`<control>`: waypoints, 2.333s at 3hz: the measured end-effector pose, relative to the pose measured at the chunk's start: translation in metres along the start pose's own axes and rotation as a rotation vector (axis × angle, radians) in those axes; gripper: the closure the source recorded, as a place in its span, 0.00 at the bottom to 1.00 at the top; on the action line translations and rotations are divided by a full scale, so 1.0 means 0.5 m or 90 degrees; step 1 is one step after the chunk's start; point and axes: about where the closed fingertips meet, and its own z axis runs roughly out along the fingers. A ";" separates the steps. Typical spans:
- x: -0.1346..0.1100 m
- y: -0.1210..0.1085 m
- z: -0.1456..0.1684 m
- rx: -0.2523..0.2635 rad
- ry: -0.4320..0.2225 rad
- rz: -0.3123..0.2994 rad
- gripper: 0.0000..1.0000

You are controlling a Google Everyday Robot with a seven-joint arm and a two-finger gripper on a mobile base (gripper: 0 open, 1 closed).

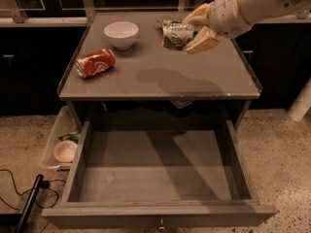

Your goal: Pick 7up can from top drawer and place on counter

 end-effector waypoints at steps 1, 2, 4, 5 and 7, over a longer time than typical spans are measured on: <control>0.053 -0.015 0.069 -0.014 0.009 0.024 1.00; 0.115 -0.009 0.120 -0.022 0.031 0.057 1.00; 0.170 0.014 0.169 -0.040 0.055 0.085 0.81; 0.170 0.014 0.169 -0.040 0.055 0.085 0.58; 0.170 0.014 0.169 -0.040 0.055 0.085 0.12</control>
Offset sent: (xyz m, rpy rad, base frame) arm 0.0719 -0.0230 -0.1050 -0.0213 0.1343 -0.1276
